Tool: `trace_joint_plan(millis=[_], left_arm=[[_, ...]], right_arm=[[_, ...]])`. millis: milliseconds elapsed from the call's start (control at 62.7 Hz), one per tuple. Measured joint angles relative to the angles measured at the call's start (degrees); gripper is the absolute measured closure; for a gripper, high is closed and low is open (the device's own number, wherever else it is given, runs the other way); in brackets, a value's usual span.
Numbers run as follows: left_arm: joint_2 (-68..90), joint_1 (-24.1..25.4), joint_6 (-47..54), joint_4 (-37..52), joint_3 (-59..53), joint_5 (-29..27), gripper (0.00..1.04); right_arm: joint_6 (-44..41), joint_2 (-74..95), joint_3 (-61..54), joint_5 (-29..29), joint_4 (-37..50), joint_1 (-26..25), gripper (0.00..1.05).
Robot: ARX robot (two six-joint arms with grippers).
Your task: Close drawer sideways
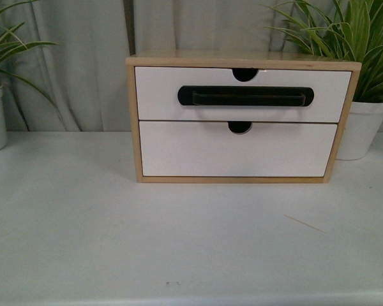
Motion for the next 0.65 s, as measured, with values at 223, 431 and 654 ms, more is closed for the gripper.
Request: trace_joint_plan(millis=[223,431,654], left_arm=[[0.0,0.0,0.0,0.0,0.0,0.0,0.06],[0.0,0.0,0.0,0.0,0.0,0.0,0.06],[0.0,0.0,0.0,0.0,0.0,0.0,0.06]], right_arm=[[0.1,0.0,0.0,0.0,0.0,0.0,0.09],[0.1,0.0,0.0,0.0,0.0,0.0,0.09],[0.1,0.0,0.0,0.0,0.0,0.0,0.09]])
